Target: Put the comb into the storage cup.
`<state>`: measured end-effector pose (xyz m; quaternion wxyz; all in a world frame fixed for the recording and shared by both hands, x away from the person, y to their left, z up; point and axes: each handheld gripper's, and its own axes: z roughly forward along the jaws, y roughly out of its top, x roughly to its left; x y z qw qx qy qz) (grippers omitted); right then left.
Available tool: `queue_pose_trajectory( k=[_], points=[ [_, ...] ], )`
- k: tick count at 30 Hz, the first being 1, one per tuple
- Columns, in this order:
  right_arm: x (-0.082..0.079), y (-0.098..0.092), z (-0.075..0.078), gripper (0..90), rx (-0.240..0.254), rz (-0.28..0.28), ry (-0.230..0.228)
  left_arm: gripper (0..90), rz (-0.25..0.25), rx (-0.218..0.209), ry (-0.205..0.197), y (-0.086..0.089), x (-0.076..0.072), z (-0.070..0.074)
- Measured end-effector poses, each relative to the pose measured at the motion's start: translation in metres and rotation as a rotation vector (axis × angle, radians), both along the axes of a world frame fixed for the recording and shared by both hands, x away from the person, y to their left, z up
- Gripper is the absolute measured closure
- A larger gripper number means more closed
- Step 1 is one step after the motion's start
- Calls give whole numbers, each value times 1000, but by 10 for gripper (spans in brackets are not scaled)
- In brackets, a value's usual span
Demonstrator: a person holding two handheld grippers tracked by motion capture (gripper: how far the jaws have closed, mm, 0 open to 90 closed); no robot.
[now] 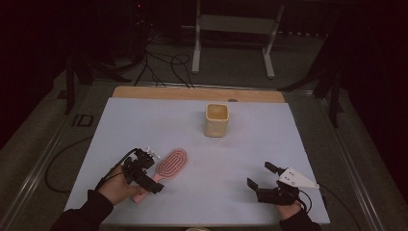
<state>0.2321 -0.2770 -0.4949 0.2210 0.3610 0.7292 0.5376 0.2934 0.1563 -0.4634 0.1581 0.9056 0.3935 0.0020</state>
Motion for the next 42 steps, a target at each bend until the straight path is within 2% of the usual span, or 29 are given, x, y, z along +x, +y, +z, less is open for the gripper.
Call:
queue_pose_trajectory(
  k=[6, 10, 13, 17, 22, 25, 31, 32, 37, 42],
  points=[
    [0, 0, 0, 81, -1, -2, 2, 13, -1, 32, 28, -6, 4, -5],
    [0, 0, 0, 81, -3, 0, 4, 48, -8, 44, 51, -7, 8, -7],
    [0, -1, 0, 81, 0, 0, 1, 103, -6, 43, 63, -8, 11, -8],
    [0, 0, 0, 81, -2, 0, 1, 193, -28, 60, 69, -10, 12, -9],
    [0, 0, 0, 81, -2, -1, 2, 305, -26, 68, 81, -11, 14, -11],
    [0, -1, 0, 81, 0, 0, 3, 370, -16, 73, 75, -11, 16, -12],
    [0, -1, 0, 81, -2, -1, 3, 451, -23, 95, 65, -14, 17, -13],
    [0, -1, 0, 81, -3, 0, 3, 461, -24, 86, 70, -16, 18, -13],
    [0, -1, 0, 81, 0, -1, 3, 527, -27, 113, 79, -19, 20, -17],
    [0, -1, 0, 81, 0, -3, 0, 560, -21, 121, 83, -21, 22, -21]
  ],
)
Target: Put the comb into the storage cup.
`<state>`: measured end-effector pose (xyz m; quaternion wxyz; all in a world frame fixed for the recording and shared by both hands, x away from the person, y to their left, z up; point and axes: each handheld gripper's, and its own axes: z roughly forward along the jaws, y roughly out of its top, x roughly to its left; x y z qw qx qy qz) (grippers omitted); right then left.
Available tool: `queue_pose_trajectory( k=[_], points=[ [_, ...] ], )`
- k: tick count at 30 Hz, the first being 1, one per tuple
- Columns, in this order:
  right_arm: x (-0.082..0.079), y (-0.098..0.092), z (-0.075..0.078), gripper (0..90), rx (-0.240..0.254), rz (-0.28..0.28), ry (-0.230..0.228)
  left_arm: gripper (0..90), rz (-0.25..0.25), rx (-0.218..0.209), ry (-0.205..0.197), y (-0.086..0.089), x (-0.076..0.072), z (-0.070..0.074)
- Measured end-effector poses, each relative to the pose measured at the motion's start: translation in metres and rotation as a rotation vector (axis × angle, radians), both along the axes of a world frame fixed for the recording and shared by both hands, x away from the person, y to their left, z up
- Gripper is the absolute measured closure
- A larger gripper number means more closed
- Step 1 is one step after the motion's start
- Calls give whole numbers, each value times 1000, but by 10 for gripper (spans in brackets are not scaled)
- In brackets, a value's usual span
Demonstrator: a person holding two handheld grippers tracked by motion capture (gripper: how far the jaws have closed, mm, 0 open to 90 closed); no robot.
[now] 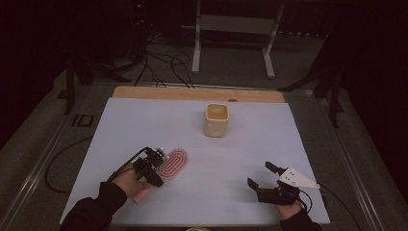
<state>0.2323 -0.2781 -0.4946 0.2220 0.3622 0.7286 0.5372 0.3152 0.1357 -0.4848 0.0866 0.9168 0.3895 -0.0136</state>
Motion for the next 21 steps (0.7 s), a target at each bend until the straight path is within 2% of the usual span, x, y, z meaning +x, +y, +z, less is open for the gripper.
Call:
queue_pose_trajectory(
  k=[2, 10, 21],
  points=[
    [0, 0, 0, 81, -1, -1, 3, 580, 1, -13, 5, 0, 1, 1],
    [0, 0, 0, 81, 0, -1, -2, 659, 1, 6, 27, 0, 5, 0],
    [0, 0, 0, 81, 1, -3, 0, 694, 3, 12, 37, 0, 6, 0]
  ],
)
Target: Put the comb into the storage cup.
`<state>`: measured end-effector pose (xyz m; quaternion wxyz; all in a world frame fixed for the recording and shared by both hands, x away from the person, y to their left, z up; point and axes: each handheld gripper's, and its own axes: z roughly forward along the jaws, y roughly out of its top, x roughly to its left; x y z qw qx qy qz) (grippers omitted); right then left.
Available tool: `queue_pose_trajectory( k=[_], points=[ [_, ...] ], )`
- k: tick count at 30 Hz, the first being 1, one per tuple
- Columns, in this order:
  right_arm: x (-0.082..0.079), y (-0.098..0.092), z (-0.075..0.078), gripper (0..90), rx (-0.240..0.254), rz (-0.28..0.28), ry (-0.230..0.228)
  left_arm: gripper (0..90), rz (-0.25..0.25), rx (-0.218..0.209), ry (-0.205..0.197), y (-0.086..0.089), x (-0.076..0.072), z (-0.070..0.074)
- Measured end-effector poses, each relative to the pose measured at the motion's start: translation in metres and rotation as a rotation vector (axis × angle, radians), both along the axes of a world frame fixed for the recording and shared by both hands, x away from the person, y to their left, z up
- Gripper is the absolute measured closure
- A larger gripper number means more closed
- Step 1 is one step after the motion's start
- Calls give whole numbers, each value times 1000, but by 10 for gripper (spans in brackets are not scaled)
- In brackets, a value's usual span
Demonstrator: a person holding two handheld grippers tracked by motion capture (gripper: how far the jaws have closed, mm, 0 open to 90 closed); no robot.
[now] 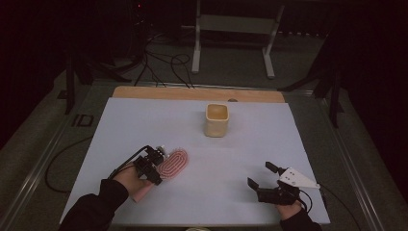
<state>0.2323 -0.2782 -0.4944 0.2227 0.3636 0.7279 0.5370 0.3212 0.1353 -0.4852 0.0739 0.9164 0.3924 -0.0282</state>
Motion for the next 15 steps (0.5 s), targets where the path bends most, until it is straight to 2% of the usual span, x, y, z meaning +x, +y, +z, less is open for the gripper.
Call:
queue_pose_trajectory(
  k=[6, 15],
  points=[
    [0, 0, 0, 81, 2, -1, 2, 710, -11, -5, -3, 1, 0, 0],
    [1, 0, -1, 81, -2, -1, 11, 714, -23, -40, -38, 6, -3, 1]
  ],
)
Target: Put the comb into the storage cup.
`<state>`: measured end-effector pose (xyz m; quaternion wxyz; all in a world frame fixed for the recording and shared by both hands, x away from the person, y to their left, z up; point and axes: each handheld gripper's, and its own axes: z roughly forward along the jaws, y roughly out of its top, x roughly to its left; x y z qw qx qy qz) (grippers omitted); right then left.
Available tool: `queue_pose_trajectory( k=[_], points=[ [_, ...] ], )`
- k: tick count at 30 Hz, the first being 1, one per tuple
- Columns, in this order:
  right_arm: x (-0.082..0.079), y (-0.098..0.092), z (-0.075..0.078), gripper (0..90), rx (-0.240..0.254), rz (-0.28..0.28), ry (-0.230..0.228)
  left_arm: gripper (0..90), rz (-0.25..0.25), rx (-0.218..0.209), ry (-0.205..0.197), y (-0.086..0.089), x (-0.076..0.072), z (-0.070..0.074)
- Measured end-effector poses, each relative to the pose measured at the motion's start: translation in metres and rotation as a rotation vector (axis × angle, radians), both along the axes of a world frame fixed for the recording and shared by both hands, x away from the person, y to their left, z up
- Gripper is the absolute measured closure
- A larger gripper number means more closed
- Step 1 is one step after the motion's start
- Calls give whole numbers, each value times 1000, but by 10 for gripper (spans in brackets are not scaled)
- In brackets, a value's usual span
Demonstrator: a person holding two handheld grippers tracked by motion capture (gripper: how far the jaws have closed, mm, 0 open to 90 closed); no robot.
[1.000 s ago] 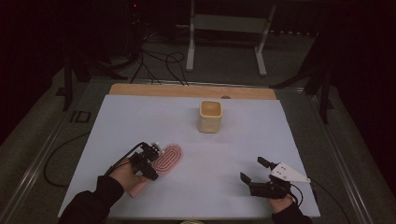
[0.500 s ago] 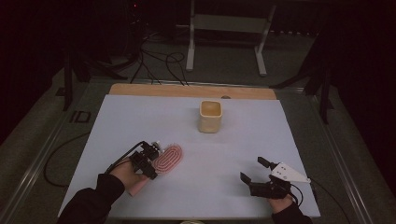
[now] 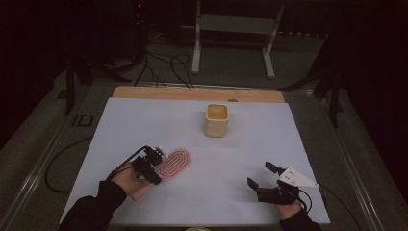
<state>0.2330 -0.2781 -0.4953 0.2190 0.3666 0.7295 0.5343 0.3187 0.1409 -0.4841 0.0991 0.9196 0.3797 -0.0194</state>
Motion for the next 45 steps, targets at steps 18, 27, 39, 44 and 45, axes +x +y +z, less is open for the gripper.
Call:
queue_pose_trajectory(
  k=[18, 27, 39, 44, 45],
  points=[
    [0, 0, 0, 81, 1, 3, 0, 715, 5, -125, -108, -1, -6, 14],
    [1, 1, -1, 81, -1, 3, 1, 716, -1, -197, -206, -5, -11, 25],
    [1, 1, -1, 81, -2, 3, 3, 716, -24, -288, -270, -14, -10, 30],
    [1, 1, -1, 81, 2, 3, 3, 716, -35, -326, -292, -17, -9, 31],
    [1, 1, -1, 81, 0, 3, 3, 716, -34, -331, -297, -18, -9, 31]
  ],
)
